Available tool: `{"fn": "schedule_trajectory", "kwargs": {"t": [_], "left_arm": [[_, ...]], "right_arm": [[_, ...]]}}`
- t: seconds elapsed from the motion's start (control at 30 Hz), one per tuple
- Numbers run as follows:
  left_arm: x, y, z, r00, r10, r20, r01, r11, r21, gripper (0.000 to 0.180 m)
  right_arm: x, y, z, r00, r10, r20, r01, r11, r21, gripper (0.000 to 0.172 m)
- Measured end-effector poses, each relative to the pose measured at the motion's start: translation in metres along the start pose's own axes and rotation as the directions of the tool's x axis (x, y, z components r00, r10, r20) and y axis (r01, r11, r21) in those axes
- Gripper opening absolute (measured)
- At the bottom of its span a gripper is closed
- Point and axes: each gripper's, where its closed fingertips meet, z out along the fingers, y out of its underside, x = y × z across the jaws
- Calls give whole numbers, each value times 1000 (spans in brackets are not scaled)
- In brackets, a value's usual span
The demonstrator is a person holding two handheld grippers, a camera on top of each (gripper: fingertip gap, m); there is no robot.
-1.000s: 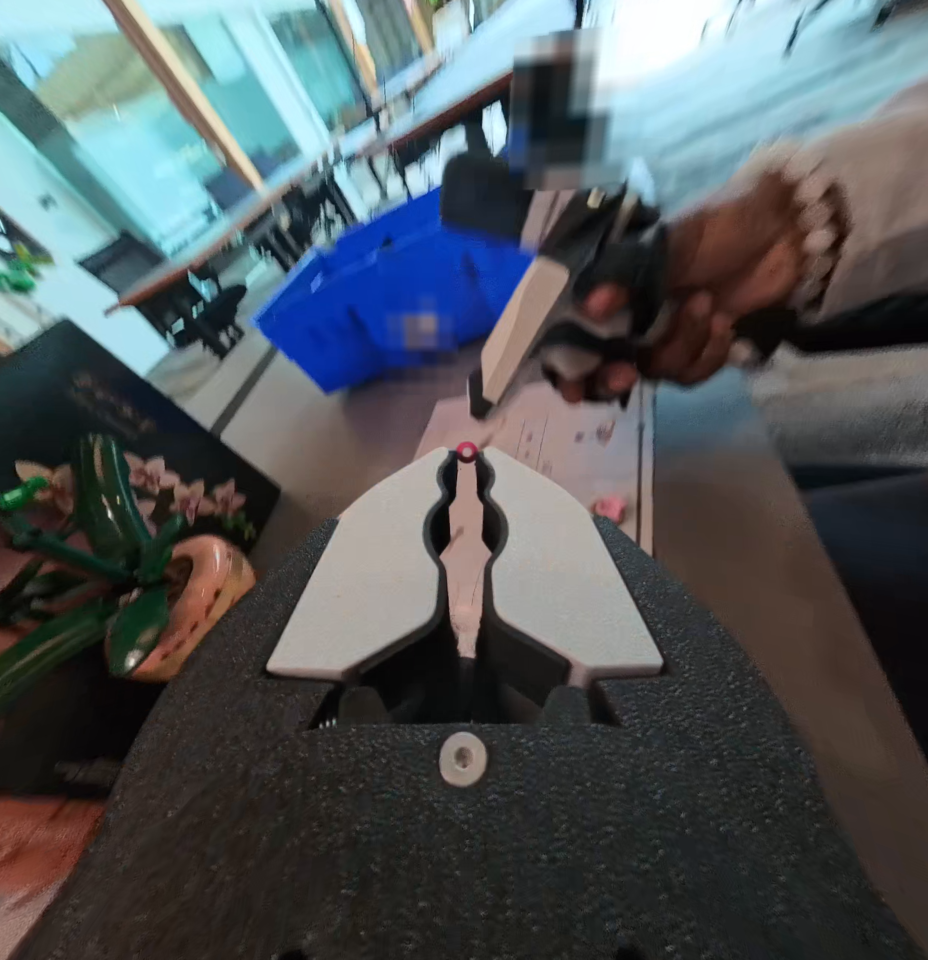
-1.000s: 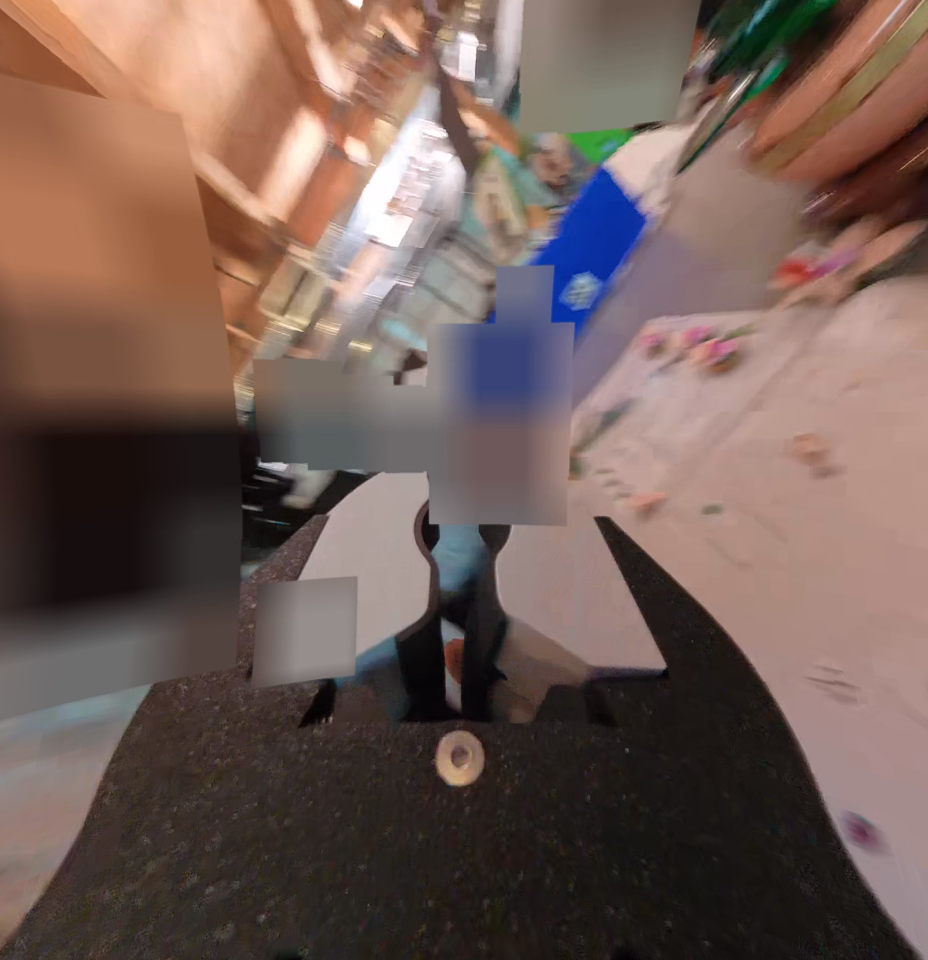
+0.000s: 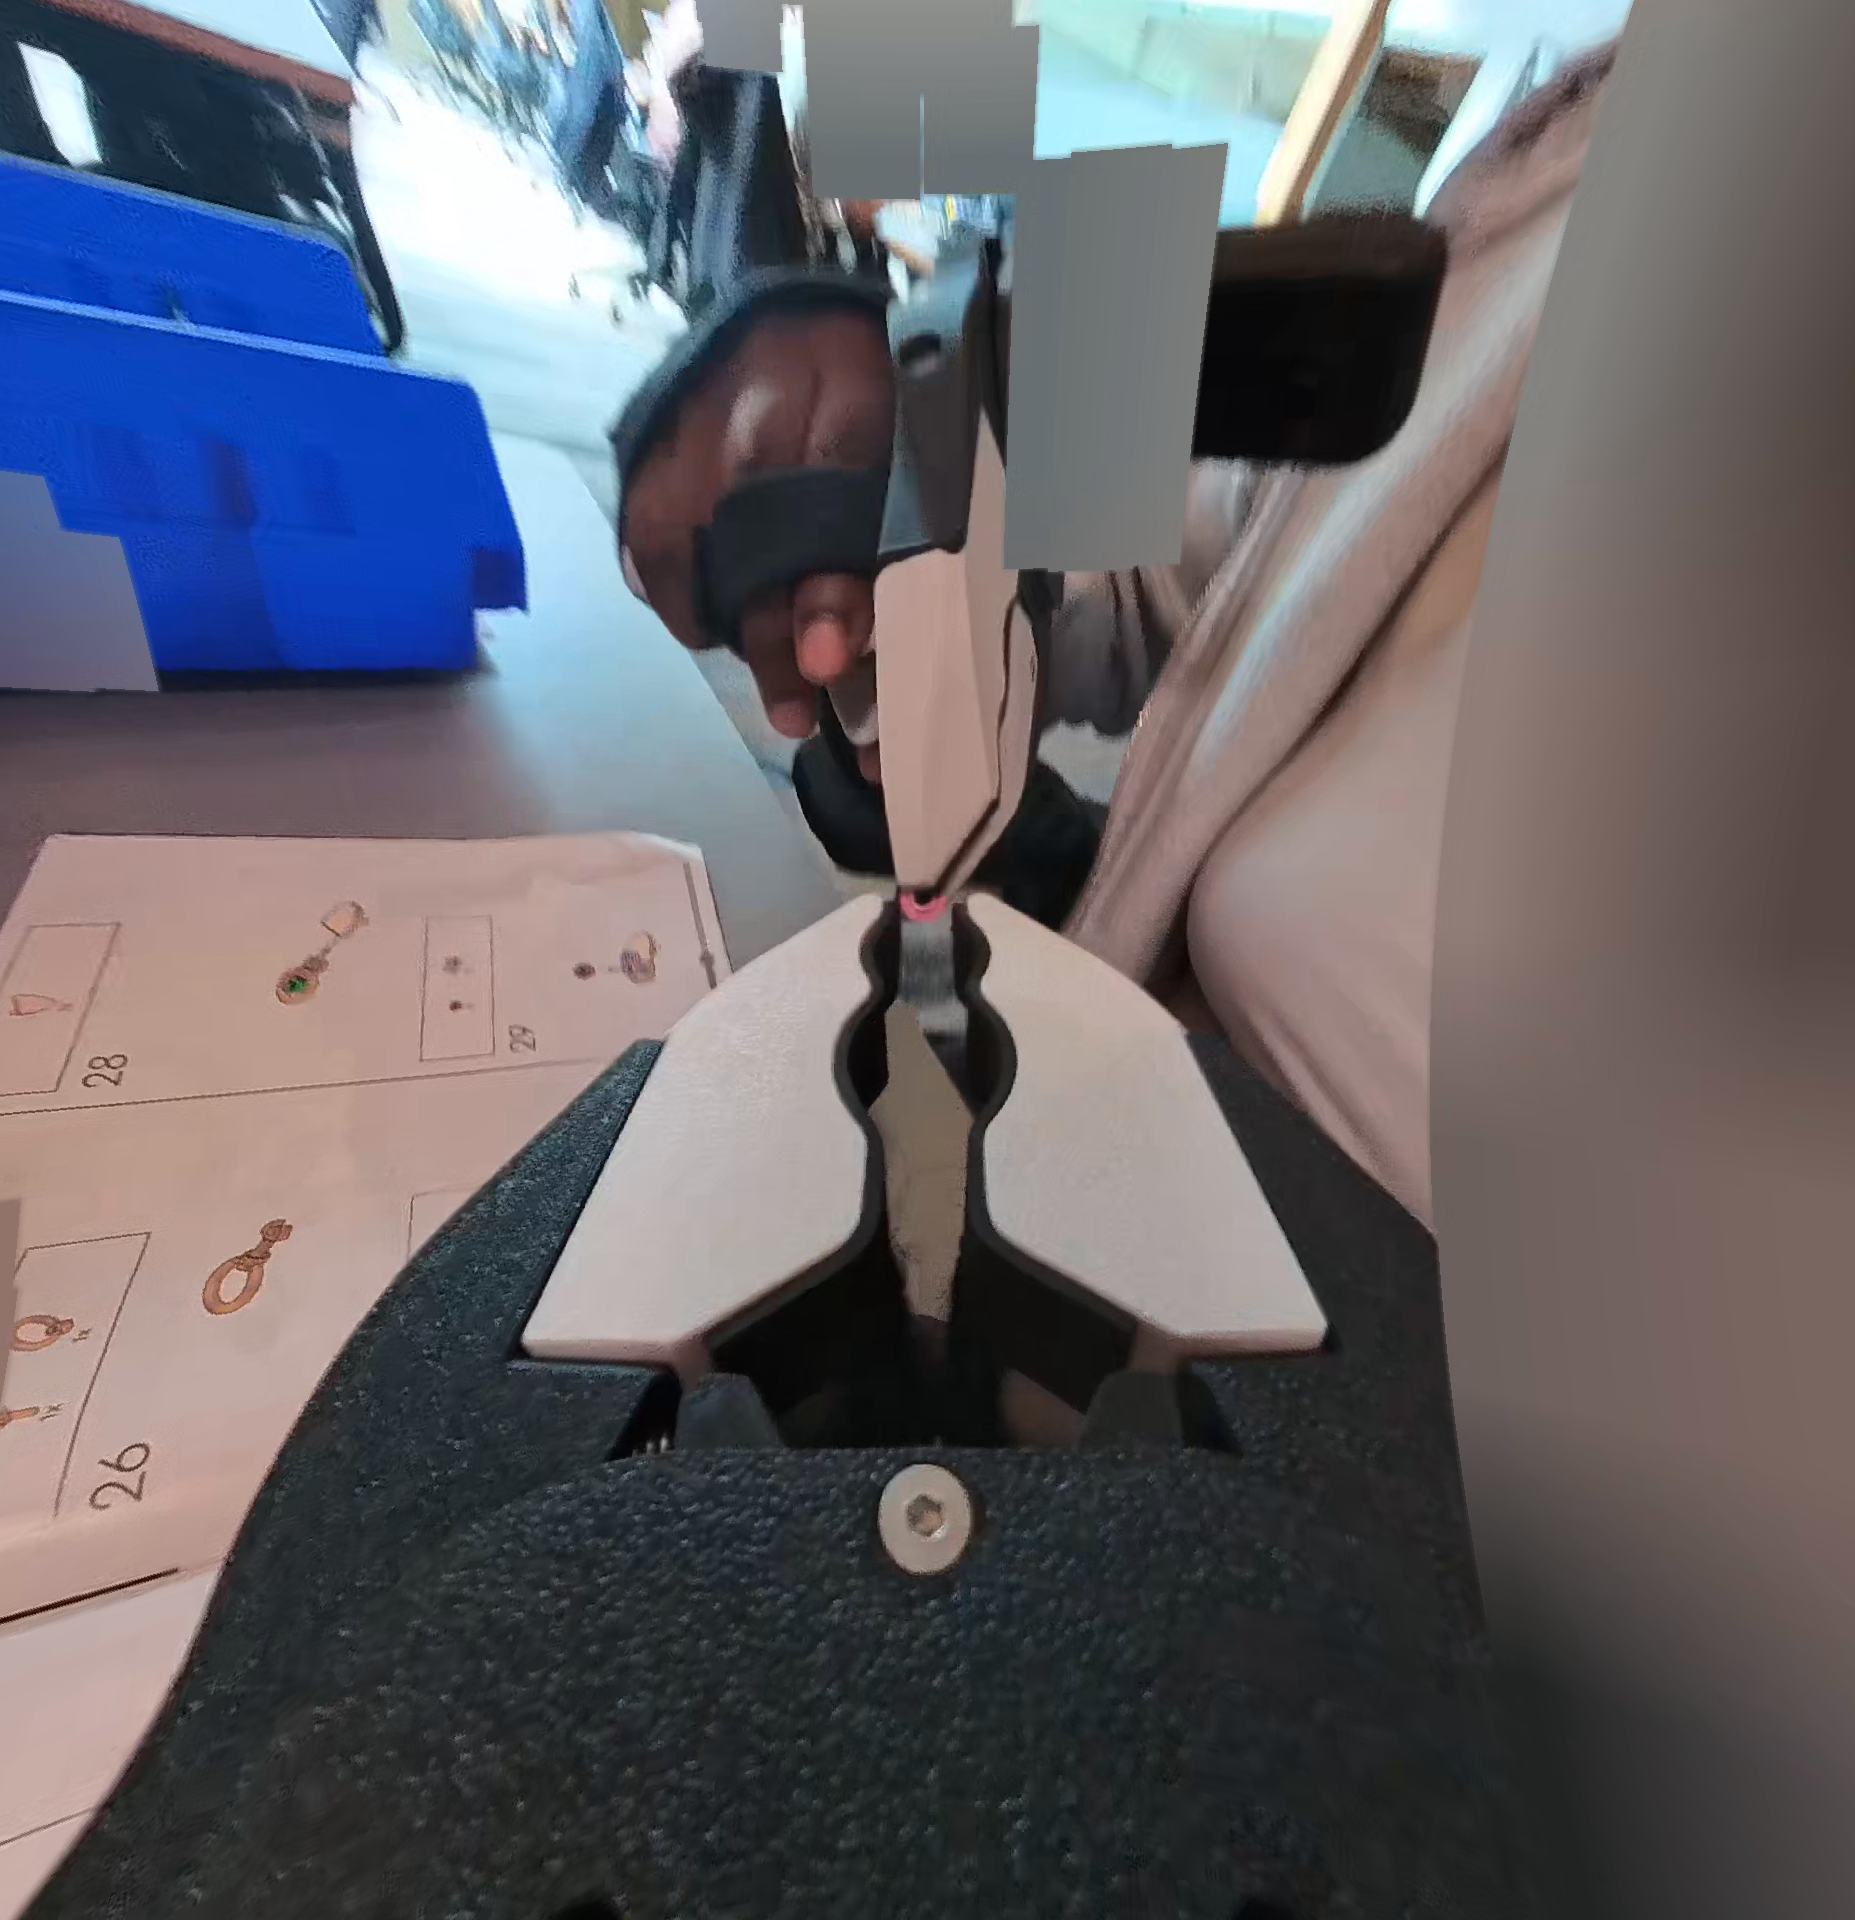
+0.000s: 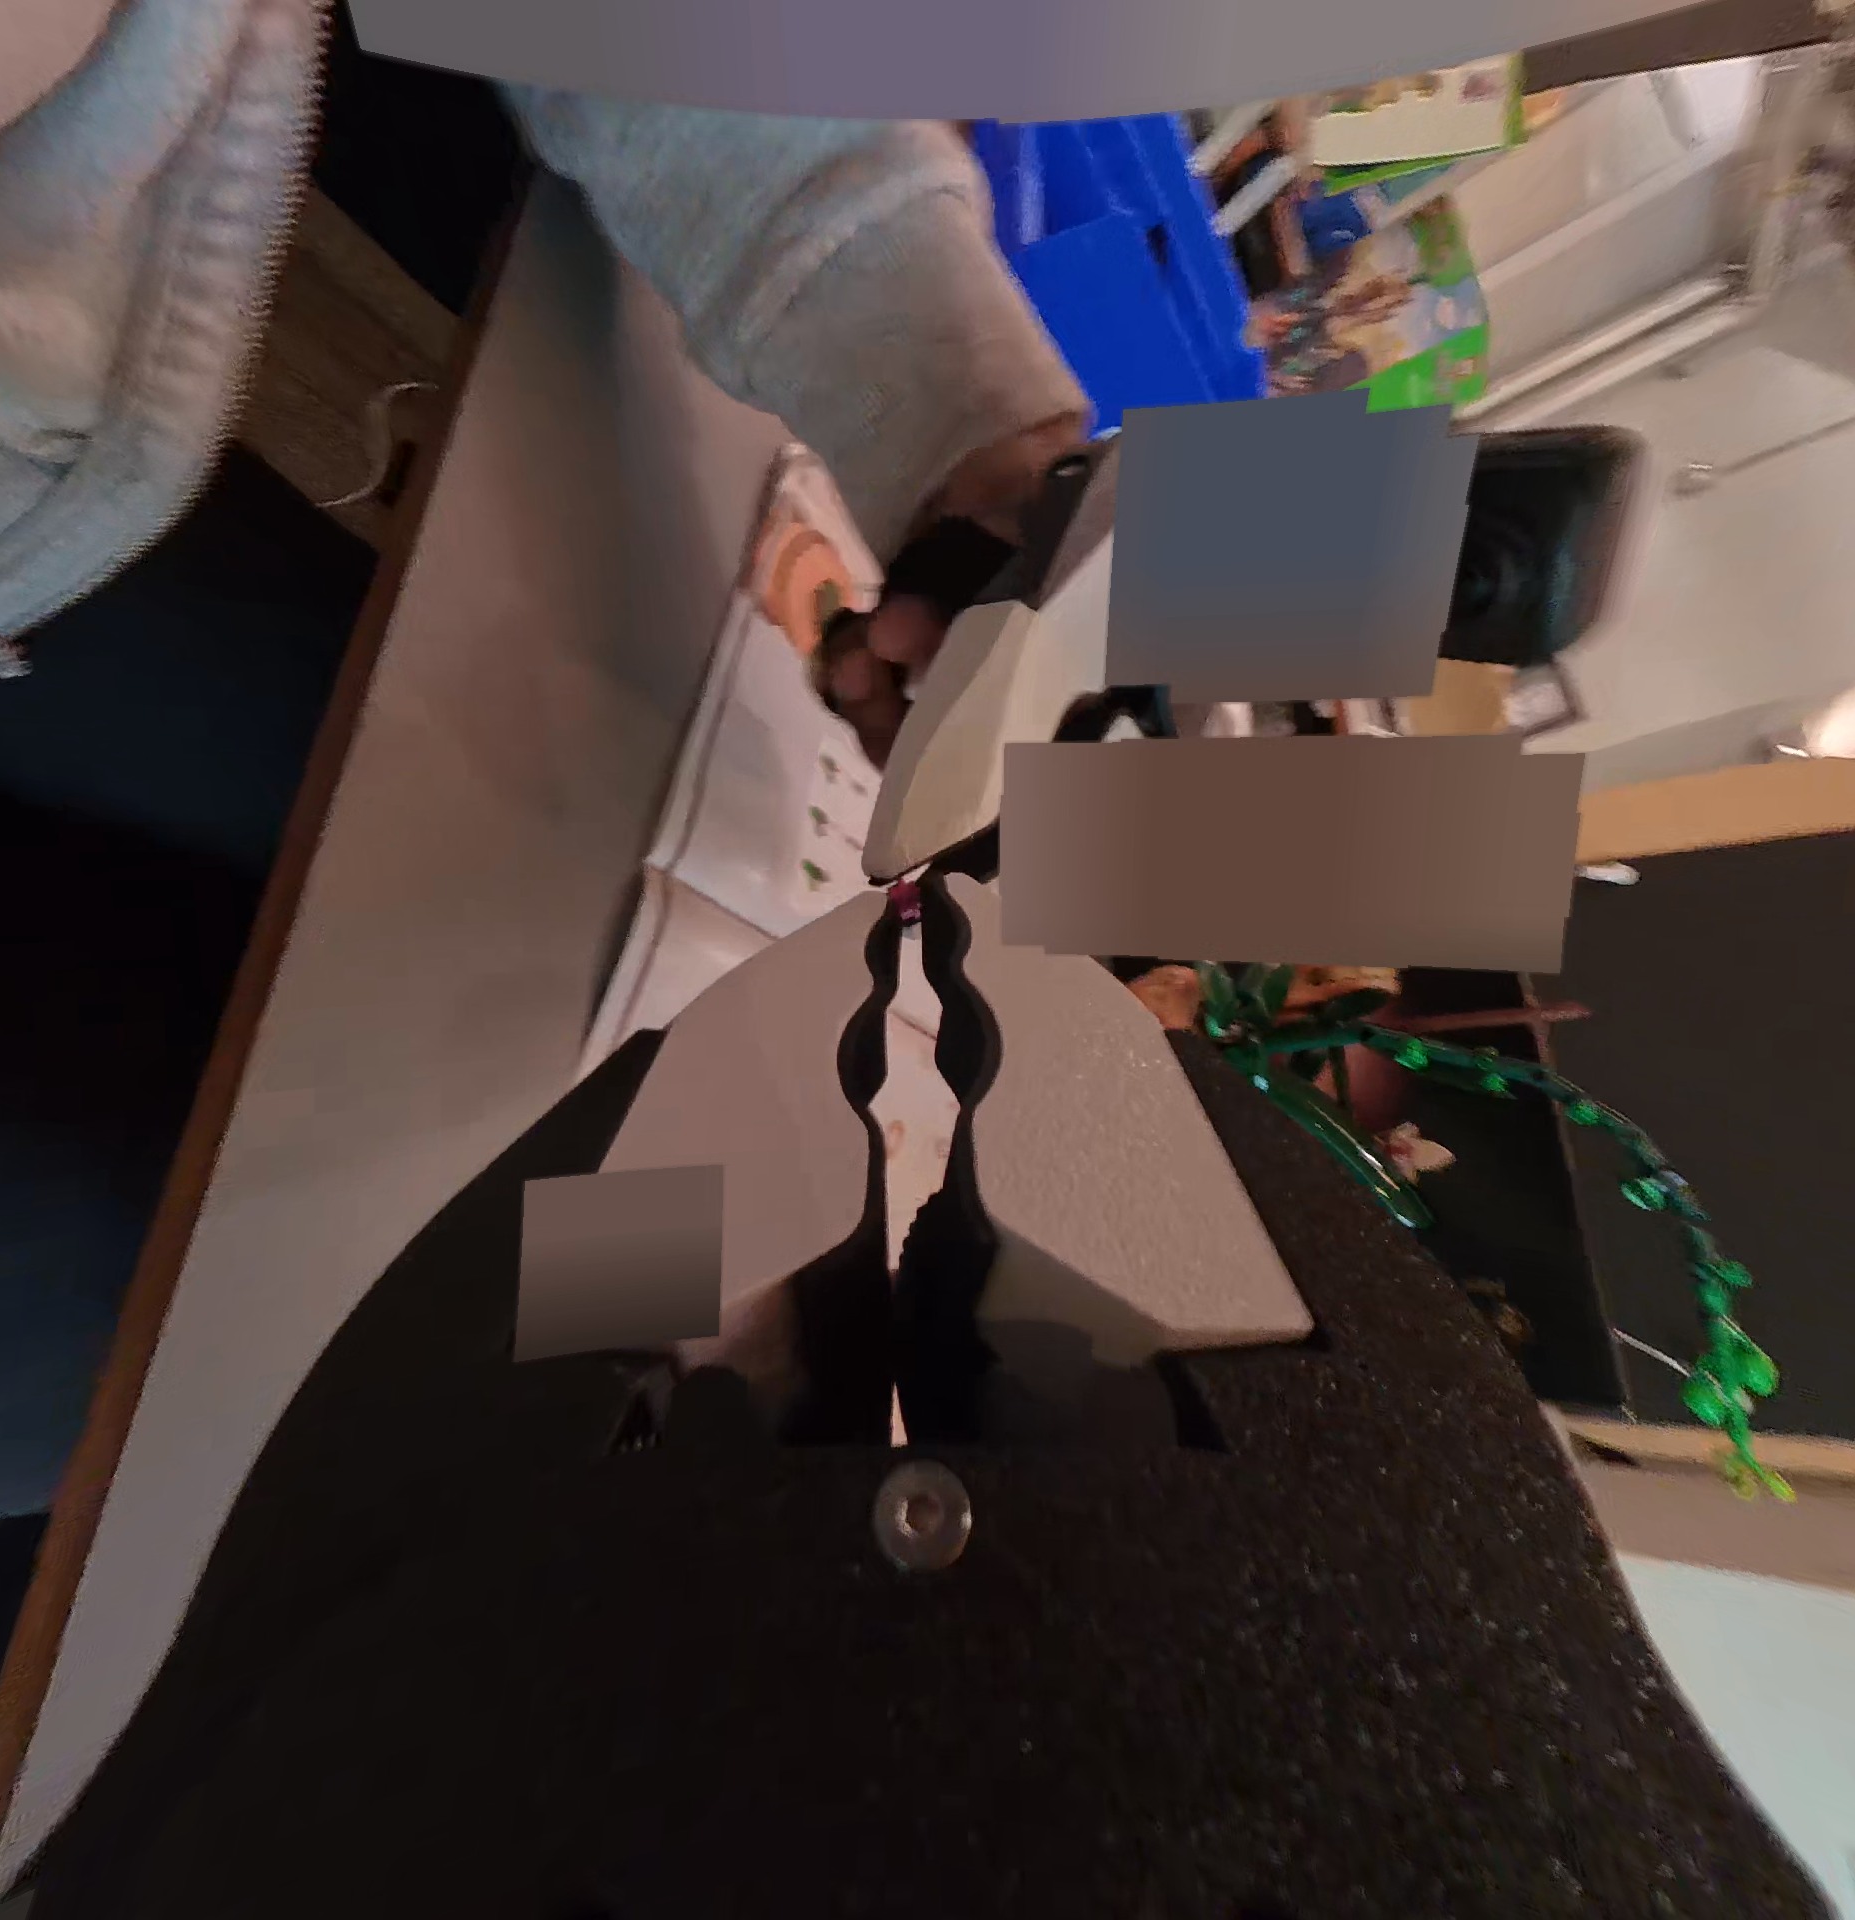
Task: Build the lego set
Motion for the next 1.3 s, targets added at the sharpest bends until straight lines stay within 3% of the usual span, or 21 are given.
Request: {"fn": "schedule_trajectory", "kwargs": {"t": [0.1, 0.2, 0.3, 0.5, 0.9, 1.3], "left_arm": [[-5, -20, -7, 996, -92, 21, 86, 975, 207, 14], [-8, -39, -15, 984, -179, -4, 165, 897, 410, 15], [-7, -48, -17, 978, -206, -19, 188, 847, 498, 16], [1, -51, -13, 987, -163, -11, 146, 854, 499, 10], [7, -53, -14, 982, -169, -85, 188, 839, 510, 11], [4, -43, -13, 991, -136, -14, 129, 886, 445, 7]], "right_arm": [[25, 0, -11, 976, 41, -216, -32, 998, 47, 3], [41, -4, -18, 926, 40, -374, -14, 997, 71, 2], [47, -7, -18, 897, 50, -439, -15, 996, 84, 2], [51, -13, -18, 885, 96, -456, -31, 988, 148, 3], [51, -20, -18, 881, 93, -463, -19, 987, 162, 2], [43, -16, -13, 905, 97, -413, -38, 988, 148, 3]]}}
